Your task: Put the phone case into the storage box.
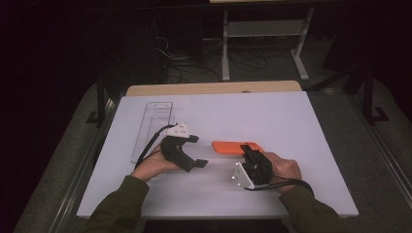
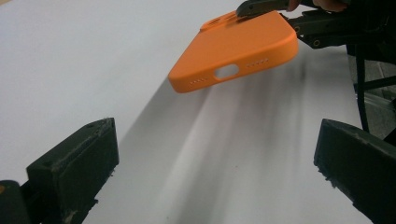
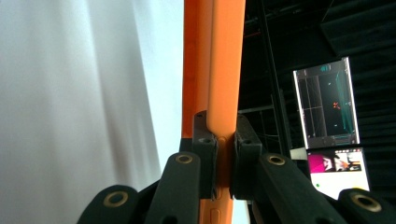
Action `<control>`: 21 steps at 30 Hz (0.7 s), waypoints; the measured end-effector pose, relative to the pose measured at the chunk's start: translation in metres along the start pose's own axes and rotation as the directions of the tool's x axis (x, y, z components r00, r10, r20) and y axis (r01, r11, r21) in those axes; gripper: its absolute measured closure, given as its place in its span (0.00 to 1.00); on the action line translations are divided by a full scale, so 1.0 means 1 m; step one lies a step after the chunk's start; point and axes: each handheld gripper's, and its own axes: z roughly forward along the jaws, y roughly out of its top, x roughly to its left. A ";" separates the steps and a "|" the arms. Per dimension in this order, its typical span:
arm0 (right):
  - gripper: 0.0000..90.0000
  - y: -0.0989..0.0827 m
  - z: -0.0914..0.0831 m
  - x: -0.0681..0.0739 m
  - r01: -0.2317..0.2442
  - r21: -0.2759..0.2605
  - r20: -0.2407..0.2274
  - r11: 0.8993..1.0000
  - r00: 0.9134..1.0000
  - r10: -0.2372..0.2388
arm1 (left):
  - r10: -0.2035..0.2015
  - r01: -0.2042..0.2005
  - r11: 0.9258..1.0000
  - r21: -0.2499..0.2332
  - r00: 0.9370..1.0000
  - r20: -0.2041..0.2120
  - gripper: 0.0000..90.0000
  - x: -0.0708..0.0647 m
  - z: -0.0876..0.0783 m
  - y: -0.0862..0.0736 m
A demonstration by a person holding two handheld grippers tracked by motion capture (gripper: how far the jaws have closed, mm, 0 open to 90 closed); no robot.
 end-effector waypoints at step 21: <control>0.91 -0.003 0.004 -0.006 -0.182 0.011 -0.062 0.983 0.981 0.182 | 0.002 -0.002 1.000 -0.011 1.000 0.002 0.00 0.002 -0.001 0.000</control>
